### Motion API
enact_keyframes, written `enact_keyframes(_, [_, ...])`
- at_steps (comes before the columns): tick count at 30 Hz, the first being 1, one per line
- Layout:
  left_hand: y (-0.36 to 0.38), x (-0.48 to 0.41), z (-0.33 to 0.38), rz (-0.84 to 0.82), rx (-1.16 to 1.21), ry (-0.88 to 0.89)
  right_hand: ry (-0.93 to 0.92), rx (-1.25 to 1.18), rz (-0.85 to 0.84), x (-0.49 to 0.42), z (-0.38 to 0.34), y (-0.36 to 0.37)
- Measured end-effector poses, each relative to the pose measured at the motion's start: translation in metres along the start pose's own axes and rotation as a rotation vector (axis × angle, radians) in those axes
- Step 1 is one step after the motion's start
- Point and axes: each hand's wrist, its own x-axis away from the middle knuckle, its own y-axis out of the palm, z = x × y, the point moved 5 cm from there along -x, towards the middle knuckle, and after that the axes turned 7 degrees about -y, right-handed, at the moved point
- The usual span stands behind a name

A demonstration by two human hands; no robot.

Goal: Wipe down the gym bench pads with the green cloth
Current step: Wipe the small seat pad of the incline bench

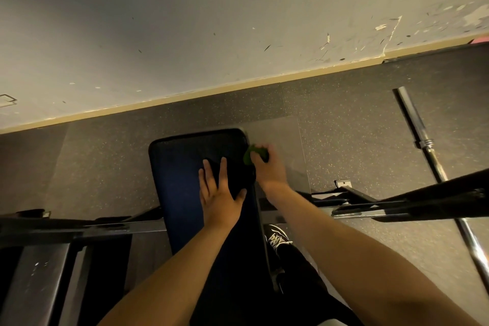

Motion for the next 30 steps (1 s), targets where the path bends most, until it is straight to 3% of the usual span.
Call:
enact_keyframes(2, [0.002,0.003,-0.002,-0.002,-0.025,0.007,-0.12,0.04,-0.013,-0.017,-0.019,0.01])
enact_keyframes(7, [0.008,0.006,-0.004,0.01,-0.012,-0.006,-0.171,0.112,-0.035,-0.015,-0.018,0.014])
enact_keyframes(15, [0.01,0.007,-0.001,-0.002,0.028,-0.041,-0.025,0.125,-0.061,0.043,0.036,0.001])
enact_keyframes(20, [0.007,0.007,-0.001,0.011,0.022,-0.035,0.121,0.202,-0.149,0.009,0.016,-0.005])
enact_keyframes(25, [0.008,0.008,0.003,-0.007,-0.005,-0.081,-0.215,0.154,-0.124,-0.031,-0.048,0.006])
enact_keyframes(30, [0.009,0.008,0.005,-0.002,-0.04,-0.102,-0.277,0.18,-0.089,-0.011,-0.039,0.019])
